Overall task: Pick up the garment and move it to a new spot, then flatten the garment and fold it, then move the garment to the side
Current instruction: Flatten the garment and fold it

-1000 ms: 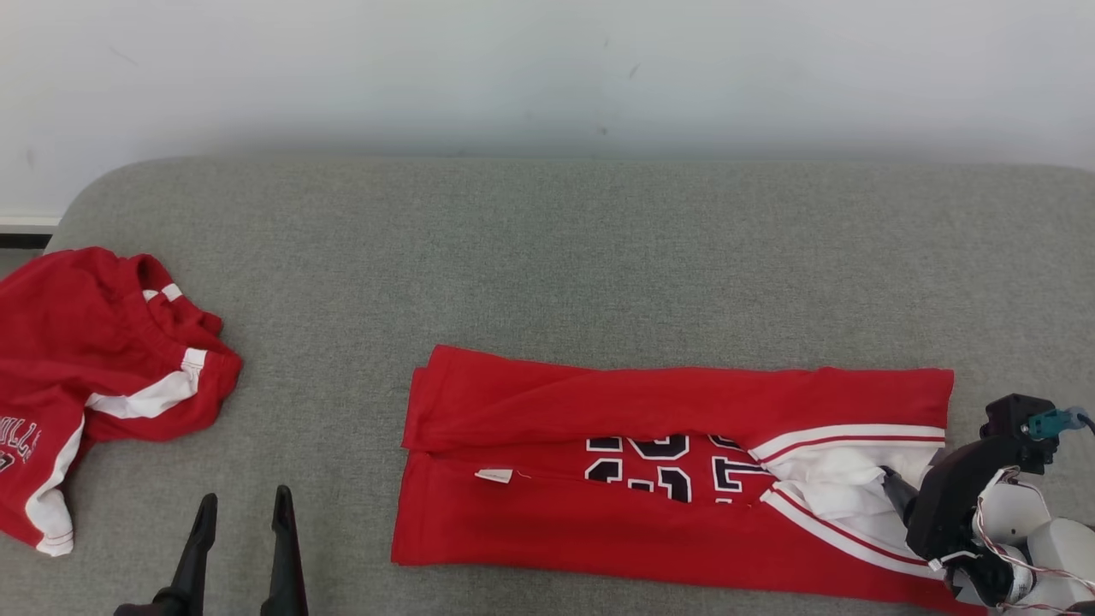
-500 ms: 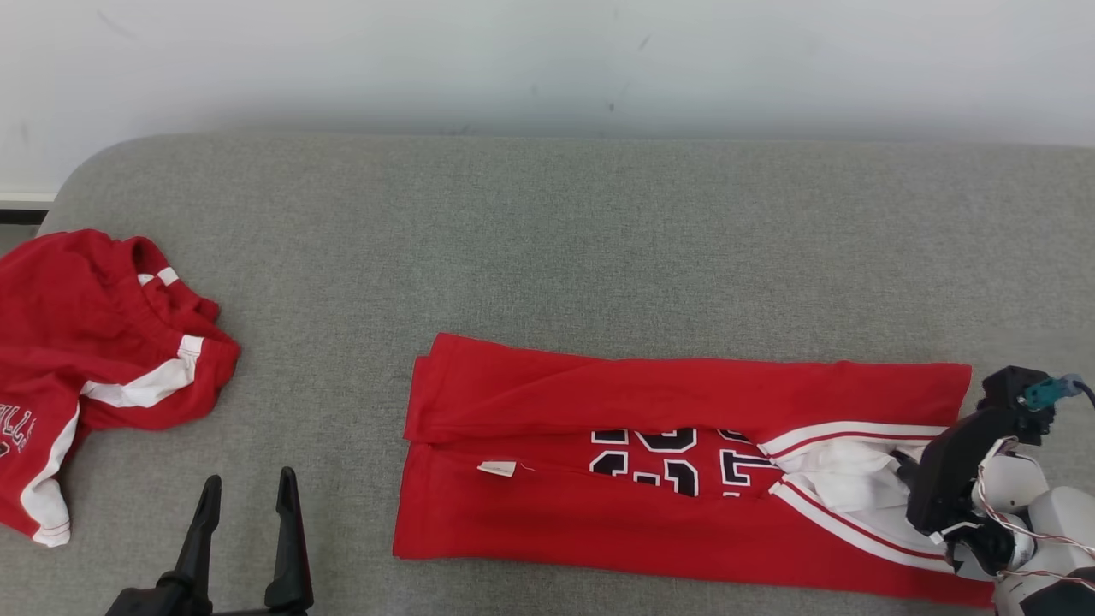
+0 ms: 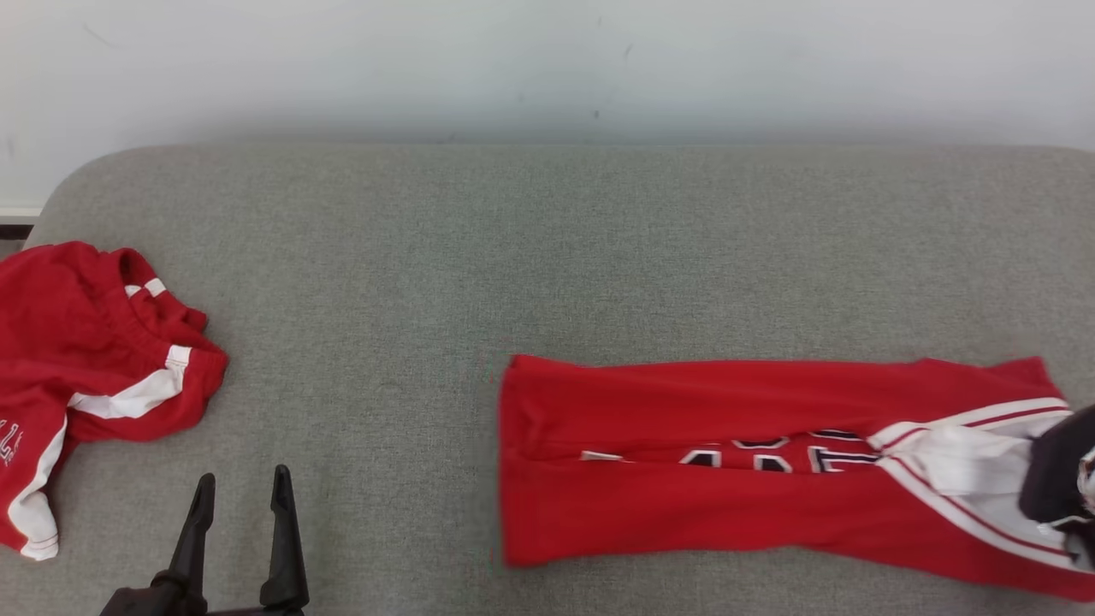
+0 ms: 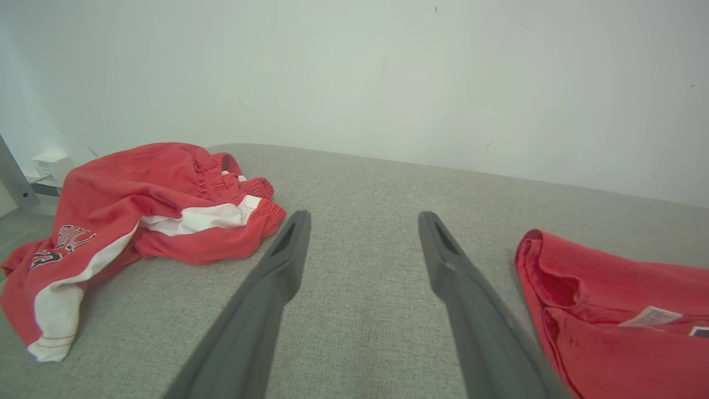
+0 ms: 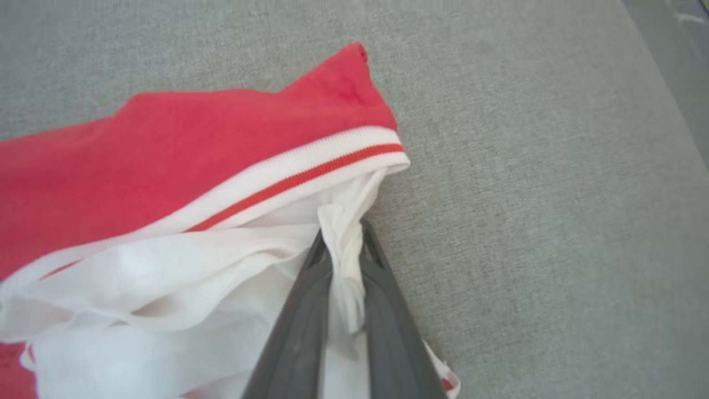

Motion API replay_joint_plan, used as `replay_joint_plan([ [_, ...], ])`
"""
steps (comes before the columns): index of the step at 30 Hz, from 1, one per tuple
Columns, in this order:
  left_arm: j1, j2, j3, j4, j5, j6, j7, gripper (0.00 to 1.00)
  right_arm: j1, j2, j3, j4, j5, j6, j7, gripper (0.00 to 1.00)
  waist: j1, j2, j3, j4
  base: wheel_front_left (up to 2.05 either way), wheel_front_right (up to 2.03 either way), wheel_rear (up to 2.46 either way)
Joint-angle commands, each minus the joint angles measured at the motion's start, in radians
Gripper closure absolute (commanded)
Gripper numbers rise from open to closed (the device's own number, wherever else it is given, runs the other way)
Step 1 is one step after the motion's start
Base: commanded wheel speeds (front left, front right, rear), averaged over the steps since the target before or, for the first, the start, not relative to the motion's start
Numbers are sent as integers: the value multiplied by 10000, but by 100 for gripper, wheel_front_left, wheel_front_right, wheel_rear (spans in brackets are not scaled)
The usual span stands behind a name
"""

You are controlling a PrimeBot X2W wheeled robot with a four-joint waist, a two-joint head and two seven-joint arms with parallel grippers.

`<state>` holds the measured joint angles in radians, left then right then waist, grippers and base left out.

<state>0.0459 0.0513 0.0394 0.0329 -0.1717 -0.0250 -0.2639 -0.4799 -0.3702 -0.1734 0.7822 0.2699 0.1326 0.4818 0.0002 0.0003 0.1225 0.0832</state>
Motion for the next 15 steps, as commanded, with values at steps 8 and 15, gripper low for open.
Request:
replay_joint_plan([
  [8,183,-7,-142,-2,-92,147,-2,0,233,-340,-1135,-724,-1526,-35,3,100,-2,-3,-252,-193,0,0,0],
  [15,313,-6,-236,102,-246,241,-2,0,764,321,10,-2391,-1252,-34,669,100,-2,-3,-628,-242,0,0,0],
])
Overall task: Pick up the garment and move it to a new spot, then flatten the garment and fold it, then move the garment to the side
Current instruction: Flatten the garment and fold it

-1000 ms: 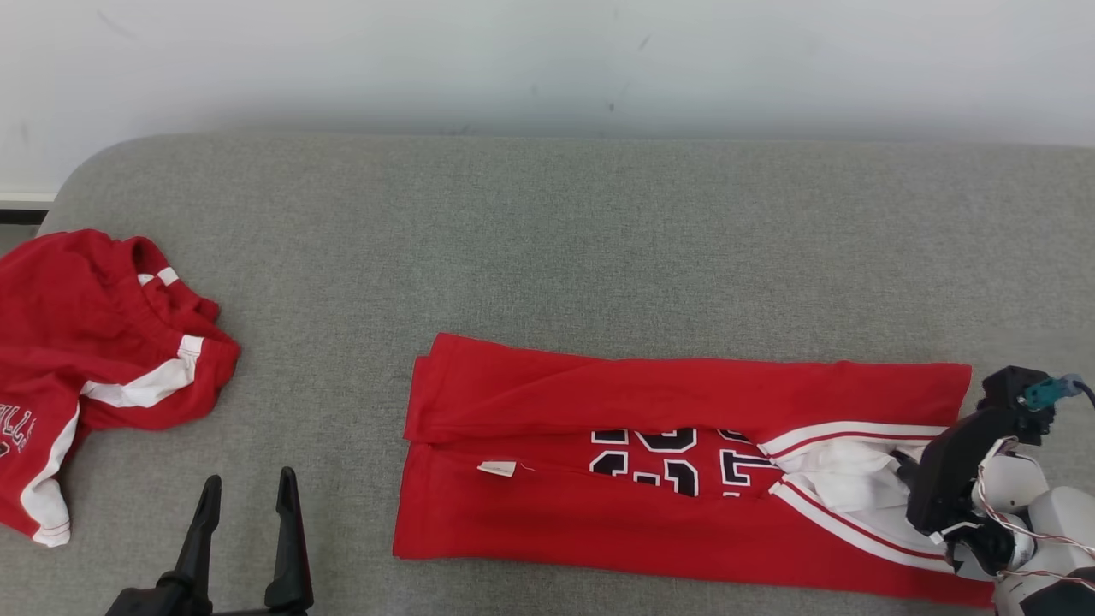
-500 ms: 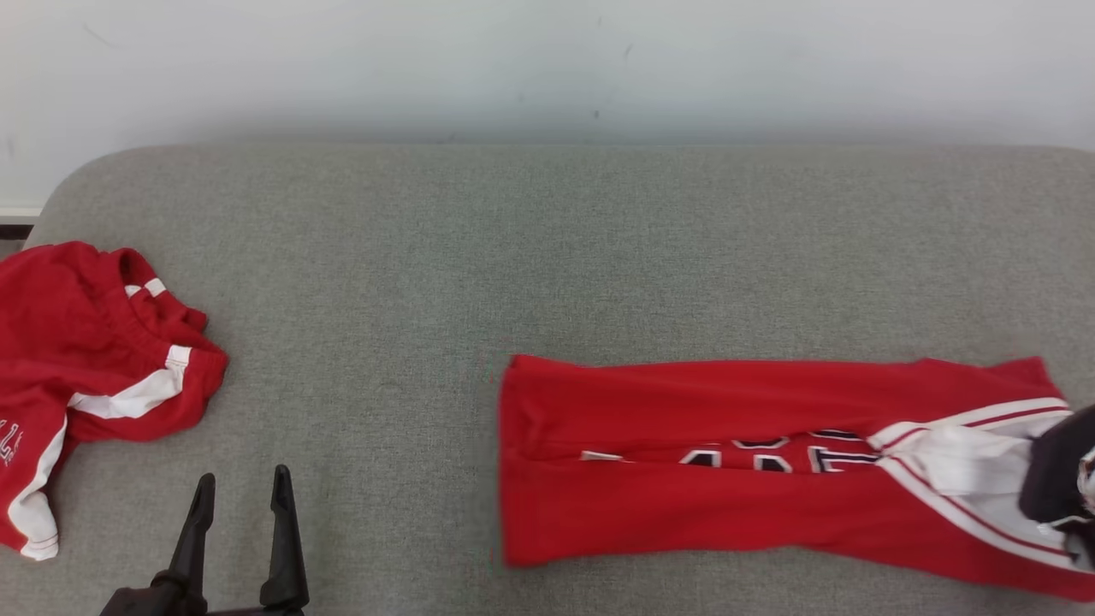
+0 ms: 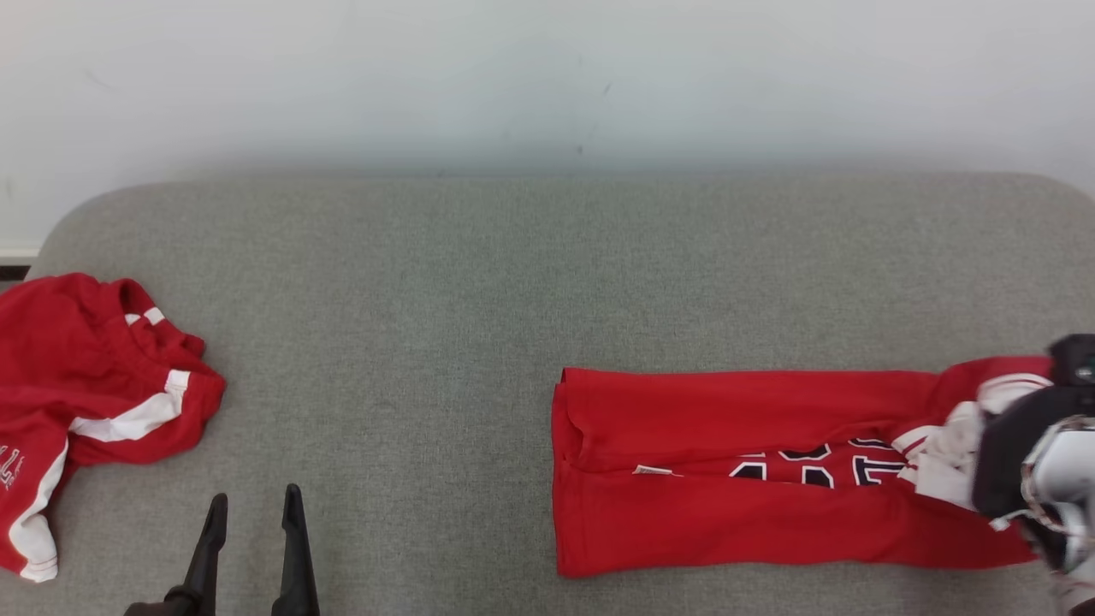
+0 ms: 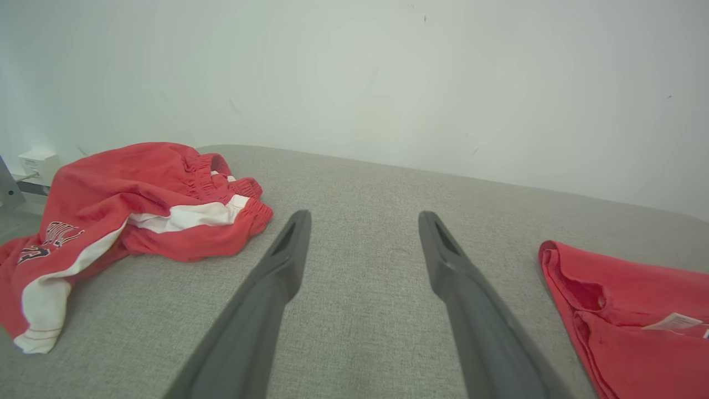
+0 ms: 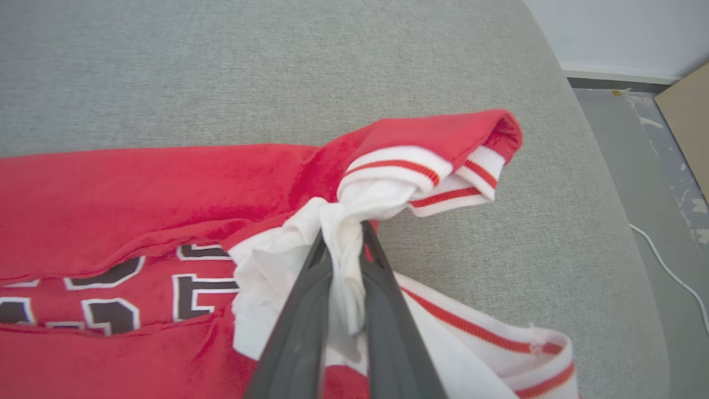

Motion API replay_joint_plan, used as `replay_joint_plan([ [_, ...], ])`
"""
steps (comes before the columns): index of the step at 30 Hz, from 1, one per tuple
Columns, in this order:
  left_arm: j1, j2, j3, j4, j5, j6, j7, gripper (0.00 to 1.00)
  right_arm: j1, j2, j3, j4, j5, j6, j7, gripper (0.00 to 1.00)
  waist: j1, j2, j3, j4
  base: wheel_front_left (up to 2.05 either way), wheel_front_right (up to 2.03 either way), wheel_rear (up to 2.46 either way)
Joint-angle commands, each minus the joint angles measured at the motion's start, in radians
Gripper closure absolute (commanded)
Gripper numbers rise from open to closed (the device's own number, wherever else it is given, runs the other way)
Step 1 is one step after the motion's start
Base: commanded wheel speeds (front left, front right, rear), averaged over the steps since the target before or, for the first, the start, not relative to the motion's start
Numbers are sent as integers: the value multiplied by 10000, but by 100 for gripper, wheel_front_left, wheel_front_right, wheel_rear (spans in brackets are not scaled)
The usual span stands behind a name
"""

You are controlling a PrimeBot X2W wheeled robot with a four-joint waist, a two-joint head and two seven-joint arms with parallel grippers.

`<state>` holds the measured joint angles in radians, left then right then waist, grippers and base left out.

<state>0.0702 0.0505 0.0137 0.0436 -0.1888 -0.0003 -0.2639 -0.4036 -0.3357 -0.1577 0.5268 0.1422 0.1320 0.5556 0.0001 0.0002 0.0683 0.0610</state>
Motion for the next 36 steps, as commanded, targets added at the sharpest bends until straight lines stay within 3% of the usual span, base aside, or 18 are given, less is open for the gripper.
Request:
replay_joint_plan([
  [1,123,0,8,7,-105,24,-4,0,153,61,138,-213,144,-28,65,100,-1,-2,-164,-24,0,0,0],
  [7,346,1,-78,78,-210,103,-2,0,973,591,2122,-2283,839,-28,1045,100,-1,-2,-584,10,0,0,0],
  [11,411,0,-115,70,-204,127,-2,0,921,989,3506,-2762,1387,-28,1540,100,-1,-2,-711,56,0,0,0],
  [22,375,0,-487,232,-128,36,-2,0,-544,2598,4334,-247,1737,-28,963,100,-1,-2,-710,536,0,0,0],
  [36,-166,-1,-731,601,-315,-241,-2,0,-2214,2851,5566,2405,2658,-26,-147,100,-1,-2,-240,1228,0,0,0],
])
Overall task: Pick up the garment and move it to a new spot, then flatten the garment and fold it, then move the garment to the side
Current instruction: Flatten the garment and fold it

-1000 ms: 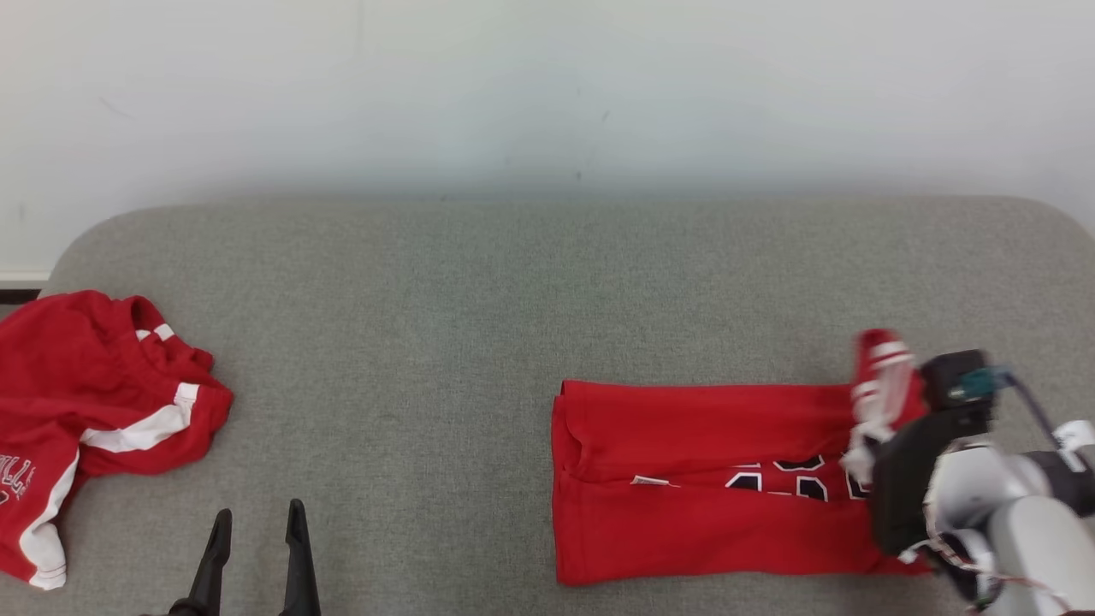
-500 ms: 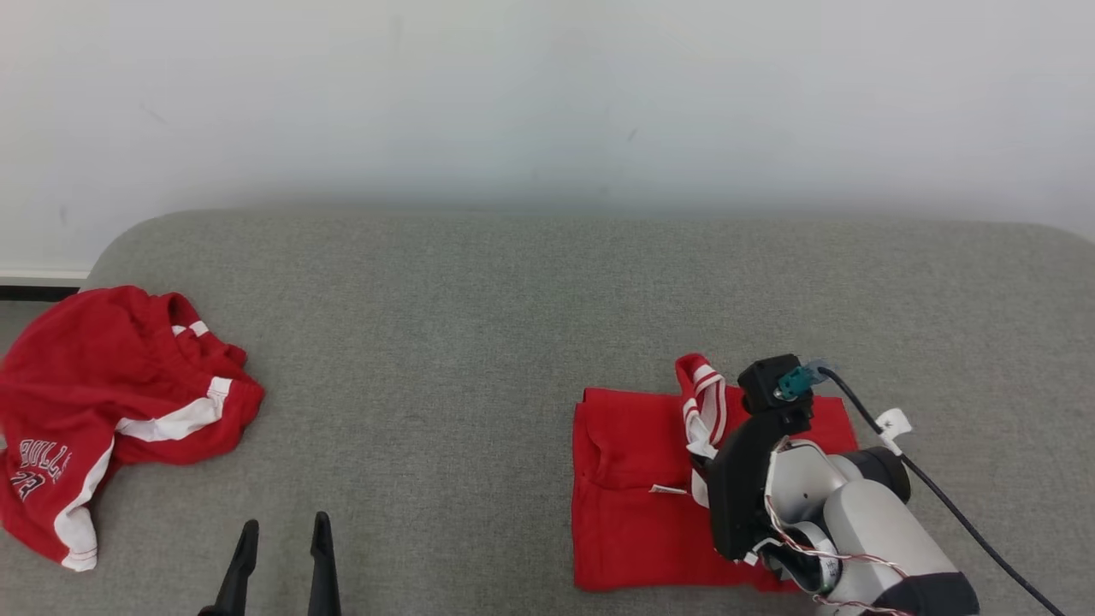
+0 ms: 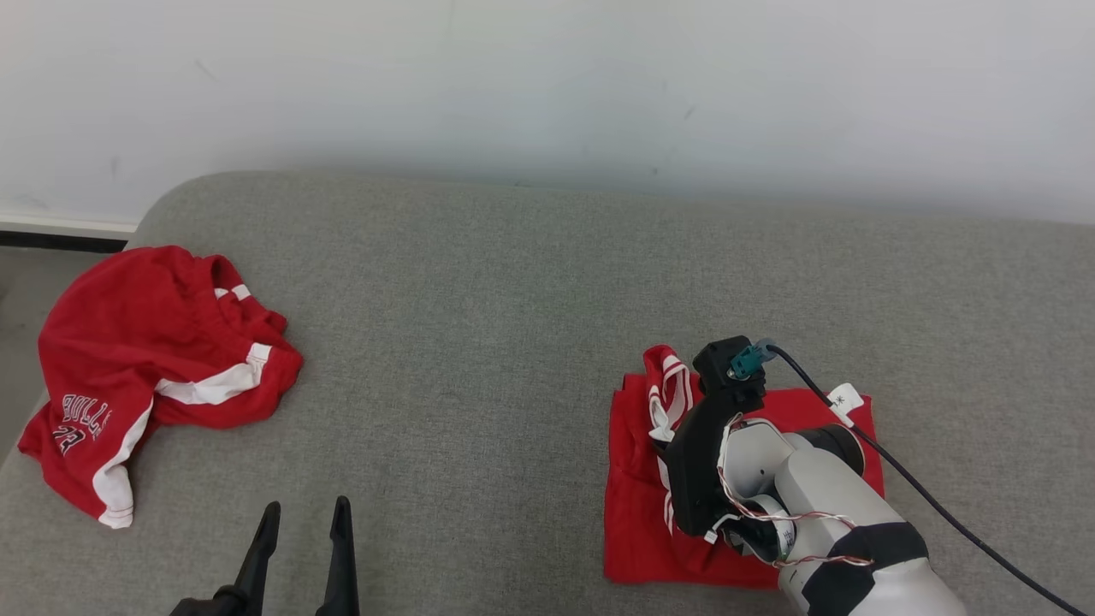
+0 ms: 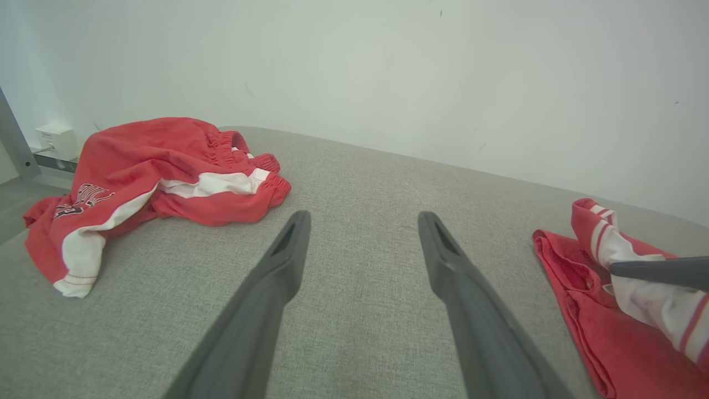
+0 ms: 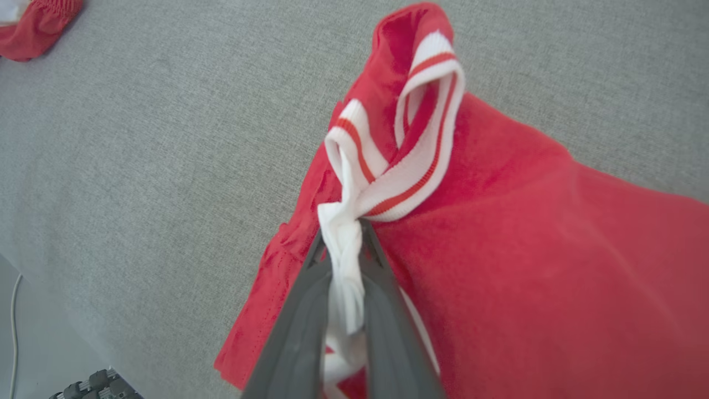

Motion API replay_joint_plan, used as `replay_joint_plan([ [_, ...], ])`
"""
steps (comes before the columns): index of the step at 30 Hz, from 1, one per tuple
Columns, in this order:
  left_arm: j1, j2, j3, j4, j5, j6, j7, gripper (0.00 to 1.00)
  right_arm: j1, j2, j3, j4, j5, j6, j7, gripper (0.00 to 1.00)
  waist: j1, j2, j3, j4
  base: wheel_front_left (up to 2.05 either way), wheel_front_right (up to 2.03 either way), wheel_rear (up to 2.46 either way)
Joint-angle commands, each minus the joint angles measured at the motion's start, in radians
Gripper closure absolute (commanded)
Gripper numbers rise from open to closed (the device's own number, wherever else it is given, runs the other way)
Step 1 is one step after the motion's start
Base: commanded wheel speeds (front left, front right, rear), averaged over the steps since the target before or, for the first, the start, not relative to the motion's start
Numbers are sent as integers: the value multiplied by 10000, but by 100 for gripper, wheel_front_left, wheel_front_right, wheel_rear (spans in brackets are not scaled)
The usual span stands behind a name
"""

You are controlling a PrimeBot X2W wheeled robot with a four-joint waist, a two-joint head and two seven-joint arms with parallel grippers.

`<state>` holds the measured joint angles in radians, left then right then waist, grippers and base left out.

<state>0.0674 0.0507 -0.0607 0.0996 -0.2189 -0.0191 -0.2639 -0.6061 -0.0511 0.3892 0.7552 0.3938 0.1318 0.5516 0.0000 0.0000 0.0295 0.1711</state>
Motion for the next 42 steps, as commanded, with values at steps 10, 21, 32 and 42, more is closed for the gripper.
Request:
replay_joint_plan([
  [10,-301,-3,159,244,-122,-71,-4,0,-584,6,905,137,2106,-25,-1117,0,0,0,141,119,0,0,0],
  [21,-119,-4,512,369,17,-134,-2,0,-637,-414,369,-159,1318,-25,-4234,0,0,0,-382,-562,0,0,0],
  [32,-260,0,780,551,-100,-102,-2,0,1296,-1198,-1263,-1370,-266,-25,-6418,0,0,0,-721,-1642,0,0,0],
  [42,-437,0,1017,603,-178,3,-2,0,2978,-1104,-1685,-2786,-876,-25,-7054,0,0,0,-853,-2506,0,0,0],
])
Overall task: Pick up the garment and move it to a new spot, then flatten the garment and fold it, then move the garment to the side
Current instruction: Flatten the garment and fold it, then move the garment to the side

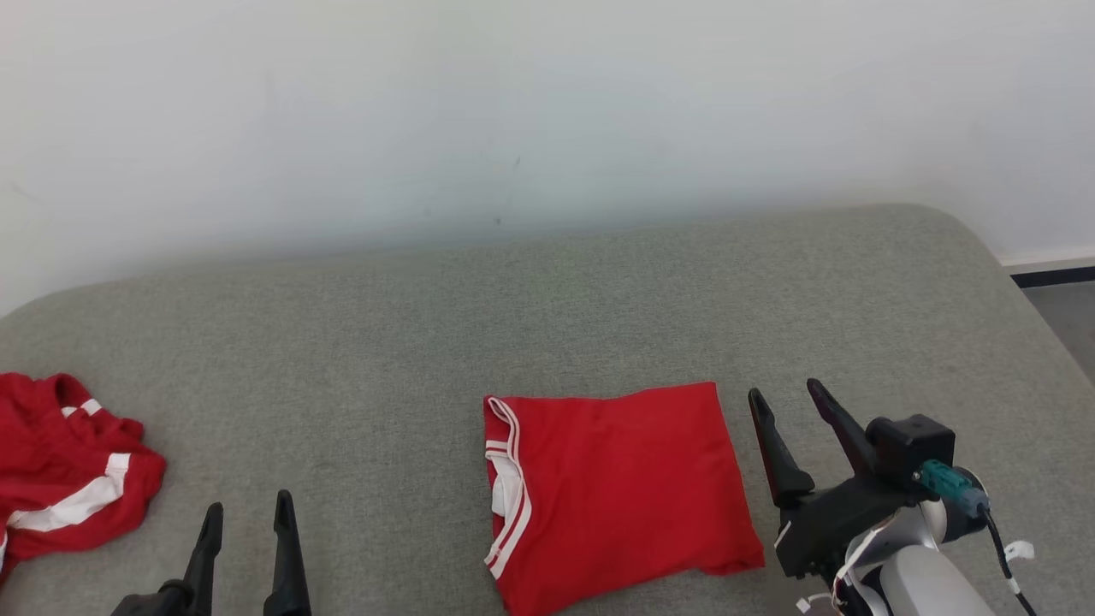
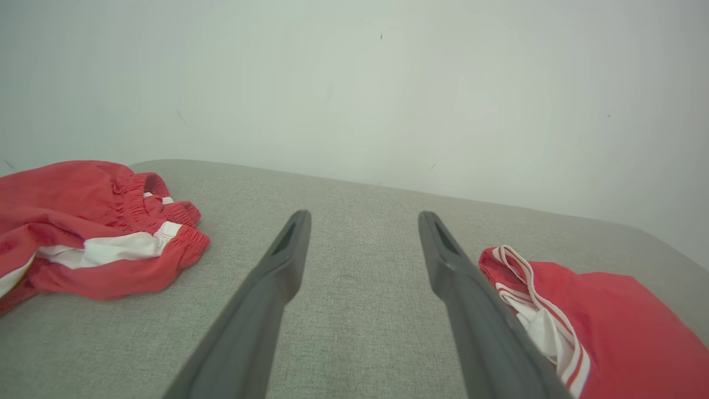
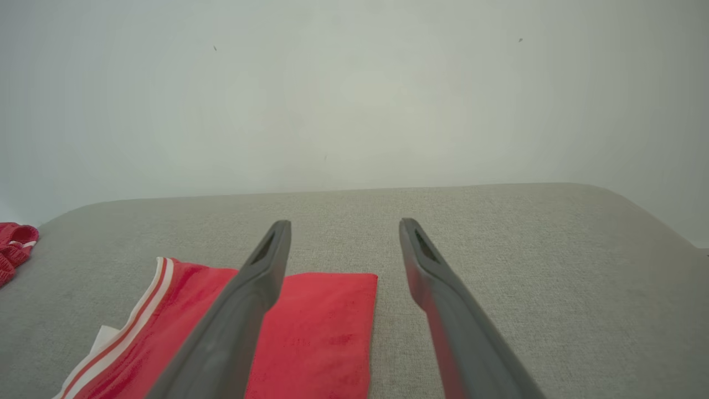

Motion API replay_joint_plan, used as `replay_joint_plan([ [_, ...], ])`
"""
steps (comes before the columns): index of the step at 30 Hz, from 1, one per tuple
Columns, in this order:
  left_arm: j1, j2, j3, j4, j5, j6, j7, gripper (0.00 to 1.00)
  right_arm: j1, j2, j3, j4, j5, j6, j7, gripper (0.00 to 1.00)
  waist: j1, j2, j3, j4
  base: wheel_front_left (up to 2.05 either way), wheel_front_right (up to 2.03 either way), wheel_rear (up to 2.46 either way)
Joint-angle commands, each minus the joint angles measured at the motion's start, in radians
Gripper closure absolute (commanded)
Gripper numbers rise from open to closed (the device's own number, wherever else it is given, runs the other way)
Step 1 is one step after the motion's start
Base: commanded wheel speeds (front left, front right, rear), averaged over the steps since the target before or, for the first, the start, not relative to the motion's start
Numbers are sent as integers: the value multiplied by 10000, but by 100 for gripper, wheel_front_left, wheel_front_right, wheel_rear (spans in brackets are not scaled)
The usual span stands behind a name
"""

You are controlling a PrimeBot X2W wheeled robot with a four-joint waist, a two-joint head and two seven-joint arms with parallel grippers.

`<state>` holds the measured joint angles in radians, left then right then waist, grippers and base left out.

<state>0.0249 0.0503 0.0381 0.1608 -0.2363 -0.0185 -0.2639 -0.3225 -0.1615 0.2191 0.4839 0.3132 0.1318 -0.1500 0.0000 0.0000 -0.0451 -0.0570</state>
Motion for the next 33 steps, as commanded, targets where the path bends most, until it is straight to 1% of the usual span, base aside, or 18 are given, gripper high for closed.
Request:
replay_joint_plan([
  [1,24,2,50,-16,-12,8,-2,0,287,-36,72,-152,-64,-25,-71,0,0,0,-134,-277,0,0,0],
  [14,602,2,426,47,290,-42,-4,0,1478,-385,373,-767,144,-25,-355,0,0,0,-421,-488,0,0,0],
  [25,1108,2,618,-109,224,50,-2,0,1944,-356,190,-1053,606,-25,-171,0,0,0,-554,-304,0,0,0],
  [33,1204,2,577,-167,245,127,-4,0,2008,-275,76,-1146,675,-25,-128,0,0,0,-502,-214,0,0,0],
])
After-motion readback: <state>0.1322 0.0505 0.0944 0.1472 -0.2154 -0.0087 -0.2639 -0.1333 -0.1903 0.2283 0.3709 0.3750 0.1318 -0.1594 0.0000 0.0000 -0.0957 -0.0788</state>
